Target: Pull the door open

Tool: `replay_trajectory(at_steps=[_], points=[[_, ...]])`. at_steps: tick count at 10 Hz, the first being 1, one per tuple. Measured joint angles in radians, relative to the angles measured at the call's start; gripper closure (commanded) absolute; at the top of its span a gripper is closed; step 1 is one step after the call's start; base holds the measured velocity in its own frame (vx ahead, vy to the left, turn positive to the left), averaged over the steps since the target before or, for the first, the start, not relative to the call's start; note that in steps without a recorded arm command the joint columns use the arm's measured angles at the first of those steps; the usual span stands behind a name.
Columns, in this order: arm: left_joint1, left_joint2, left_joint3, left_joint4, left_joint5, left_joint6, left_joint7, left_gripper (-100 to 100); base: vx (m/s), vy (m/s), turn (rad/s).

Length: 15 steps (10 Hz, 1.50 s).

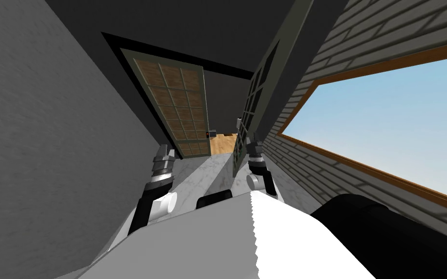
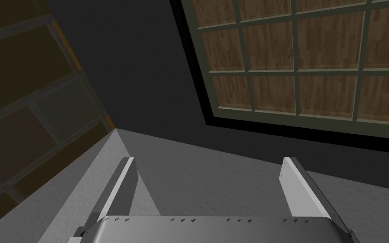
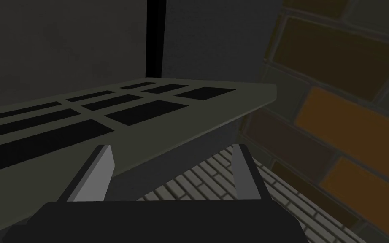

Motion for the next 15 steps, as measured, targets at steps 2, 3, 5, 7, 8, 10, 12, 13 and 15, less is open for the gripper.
replay_trajectory(at_steps=[2, 3, 5, 7, 8, 10, 12, 13, 15], points=[[-0.011, 0.012, -0.001, 0.040, 0.000, -0.013, -0.036, -100, 0.108, 0.035, -0.039], [-0.021, 0.014, -0.003, 0.061, -0.002, -0.018, -0.055, -100, 0.092, 0.015, -0.020], [-0.030, 0.021, -0.006, 0.093, -0.004, -0.027, -0.087, -100, 0.088, 0.020, -0.025], [-0.049, 0.025, -0.011, 0.141, -0.008, -0.039, -0.128, -100, 0.126, 0.020, -0.042], [-0.057, 0.035, -0.008, 0.164, -0.006, -0.046, -0.147, -100, 0.125, 0.007, -0.024], [-0.072, 0.038, -0.012, 0.203, -0.009, -0.054, -0.185, -100, 0.097, 0.029, -0.021], [-0.084, 0.043, -0.016, 0.236, -0.011, -0.062, -0.223, -100, 0.100, 0.017, -0.026], [-0.093, 0.046, -0.017, 0.258, -0.011, -0.067, -0.240, -100, 0.093, 0.024, -0.022], [-0.108, 0.052, -0.018, 0.302, -0.013, -0.079, -0.277, -100, 0.091, 0.013, -0.023]])
